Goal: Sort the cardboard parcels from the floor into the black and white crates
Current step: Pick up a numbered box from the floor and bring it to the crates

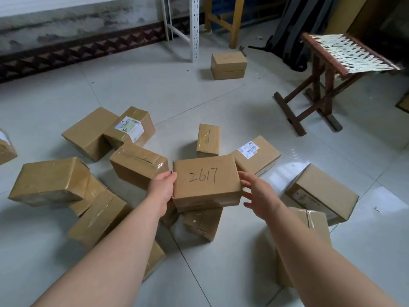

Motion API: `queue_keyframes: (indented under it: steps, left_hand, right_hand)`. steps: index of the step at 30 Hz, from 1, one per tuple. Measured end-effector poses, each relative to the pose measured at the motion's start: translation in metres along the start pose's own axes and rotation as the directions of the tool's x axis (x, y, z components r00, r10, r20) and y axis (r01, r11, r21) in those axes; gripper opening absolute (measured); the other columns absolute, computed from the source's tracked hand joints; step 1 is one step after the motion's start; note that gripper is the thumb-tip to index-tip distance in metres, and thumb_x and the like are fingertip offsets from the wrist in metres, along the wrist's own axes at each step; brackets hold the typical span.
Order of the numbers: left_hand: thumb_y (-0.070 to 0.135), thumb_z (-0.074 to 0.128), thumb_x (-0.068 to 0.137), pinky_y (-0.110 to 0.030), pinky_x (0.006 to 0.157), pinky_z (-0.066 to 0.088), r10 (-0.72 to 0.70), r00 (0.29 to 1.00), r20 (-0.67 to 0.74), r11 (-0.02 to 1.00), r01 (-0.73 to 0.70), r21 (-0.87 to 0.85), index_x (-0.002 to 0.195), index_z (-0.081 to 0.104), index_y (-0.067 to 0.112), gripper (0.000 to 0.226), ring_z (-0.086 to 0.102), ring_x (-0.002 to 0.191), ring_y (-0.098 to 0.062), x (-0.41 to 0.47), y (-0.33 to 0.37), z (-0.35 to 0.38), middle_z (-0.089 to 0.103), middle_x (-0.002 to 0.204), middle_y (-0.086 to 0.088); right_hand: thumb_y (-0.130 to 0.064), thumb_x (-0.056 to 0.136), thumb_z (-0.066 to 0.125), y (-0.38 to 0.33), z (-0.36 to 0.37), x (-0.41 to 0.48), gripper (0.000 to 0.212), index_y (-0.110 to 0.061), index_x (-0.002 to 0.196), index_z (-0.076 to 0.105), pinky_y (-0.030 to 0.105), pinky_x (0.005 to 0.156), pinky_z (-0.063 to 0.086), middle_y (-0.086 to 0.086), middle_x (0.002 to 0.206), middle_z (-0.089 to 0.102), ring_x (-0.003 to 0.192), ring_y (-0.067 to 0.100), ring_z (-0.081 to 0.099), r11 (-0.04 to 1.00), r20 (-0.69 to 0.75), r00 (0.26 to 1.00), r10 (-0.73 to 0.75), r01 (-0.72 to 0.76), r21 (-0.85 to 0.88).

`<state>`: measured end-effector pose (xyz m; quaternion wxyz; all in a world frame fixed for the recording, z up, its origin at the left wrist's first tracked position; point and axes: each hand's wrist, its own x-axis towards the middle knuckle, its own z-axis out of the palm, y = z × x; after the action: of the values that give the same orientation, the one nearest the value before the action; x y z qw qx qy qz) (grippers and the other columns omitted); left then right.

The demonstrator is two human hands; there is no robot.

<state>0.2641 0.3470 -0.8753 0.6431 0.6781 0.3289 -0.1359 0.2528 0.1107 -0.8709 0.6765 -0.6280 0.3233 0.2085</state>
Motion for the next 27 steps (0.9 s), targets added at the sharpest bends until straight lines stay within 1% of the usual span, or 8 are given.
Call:
queue_keyframes:
  steps: [4,8,12,16,18,21,23,27]
  left_hand:
    - [0.029,0.052,0.099,-0.039,0.101,0.047,-0.021,1.000,-0.001,0.999,0.021,0.044,0.136,0.054,0.012,0.041,0.059,0.111,-0.024,0.003,-0.006,0.003,0.064,0.123,-0.006]
    - [0.033,0.049,0.101,-0.030,0.094,0.042,0.048,0.999,0.021,0.997,-0.049,0.053,0.139,0.051,0.015,0.042,0.053,0.114,-0.019,-0.001,-0.002,0.009,0.060,0.128,-0.003]
    - [0.039,0.042,0.102,-0.030,0.091,0.039,0.066,0.990,0.122,0.998,-0.068,0.008,0.121,0.059,0.024,0.029,0.056,0.102,-0.012,-0.005,0.003,0.024,0.065,0.109,0.006]
    - [0.041,0.038,0.103,-0.029,0.089,0.040,0.103,0.977,0.189,0.995,-0.100,-0.027,0.101,0.059,0.032,0.023,0.057,0.101,-0.010,-0.005,0.002,0.045,0.065,0.105,0.009]
    - [0.043,0.035,0.103,-0.029,0.087,0.044,0.130,0.961,0.244,0.991,-0.133,-0.004,0.108,0.063,0.031,0.031,0.059,0.107,-0.012,-0.007,0.004,0.057,0.068,0.111,0.005]
    - [0.045,0.035,0.102,-0.034,0.101,0.043,0.145,0.953,0.267,0.989,-0.150,0.000,0.108,0.065,0.031,0.034,0.059,0.112,-0.014,-0.008,0.005,0.076,0.069,0.112,0.005]
    - [0.045,0.035,0.103,-0.035,0.104,0.042,0.143,0.949,0.282,0.989,-0.148,-0.004,0.118,0.063,0.030,0.036,0.057,0.115,-0.015,-0.010,0.003,0.090,0.067,0.117,0.004]
    - [0.048,0.036,0.101,-0.030,0.097,0.044,0.141,0.931,0.337,0.988,-0.154,0.012,0.124,0.060,0.029,0.039,0.058,0.113,-0.014,-0.017,-0.005,0.112,0.067,0.117,0.004]
  right_hand:
    - [-0.029,0.098,0.049,0.010,0.002,0.003,0.018,-0.030,0.100,0.067,0.049,0.107,0.031,-0.005,0.109,0.064,0.101,0.015,0.057,0.999,-0.010,0.999,-0.033,0.034,0.011]
    - [-0.027,0.102,0.041,0.011,0.000,0.002,0.024,-0.032,0.093,0.062,0.041,0.100,0.035,-0.009,0.099,0.060,0.099,0.016,0.054,0.997,-0.035,0.998,-0.060,0.061,0.035]
    - [-0.031,0.100,0.039,0.013,-0.013,0.002,0.028,-0.031,0.110,0.064,0.042,0.099,0.032,-0.003,0.110,0.065,0.103,0.015,0.058,0.993,-0.055,0.996,-0.070,0.075,0.091]
    - [-0.031,0.098,0.043,0.009,-0.031,0.000,0.027,-0.029,0.116,0.063,0.038,0.092,0.036,-0.003,0.101,0.064,0.092,0.016,0.055,0.983,-0.096,0.991,-0.092,0.105,0.149]
    - [-0.031,0.099,0.043,0.004,-0.043,-0.003,0.023,-0.029,0.113,0.061,0.035,0.085,0.035,-0.004,0.095,0.062,0.086,0.015,0.053,0.978,-0.104,0.990,-0.094,0.111,0.176]
    - [-0.032,0.099,0.043,-0.003,-0.066,-0.010,0.024,-0.028,0.112,0.062,0.035,0.081,0.036,-0.001,0.093,0.063,0.082,0.016,0.054,0.979,-0.140,0.985,-0.097,0.120,0.166]
    - [-0.032,0.098,0.042,-0.006,-0.082,-0.014,0.024,-0.028,0.109,0.063,0.035,0.078,0.037,0.001,0.091,0.065,0.079,0.017,0.055,0.983,-0.168,0.980,-0.103,0.126,0.131]
    - [-0.027,0.098,0.044,0.002,-0.109,-0.024,0.022,-0.021,0.103,0.065,0.033,0.075,0.040,0.002,0.083,0.067,0.071,0.016,0.056,0.990,-0.211,0.974,-0.078,0.101,0.103]
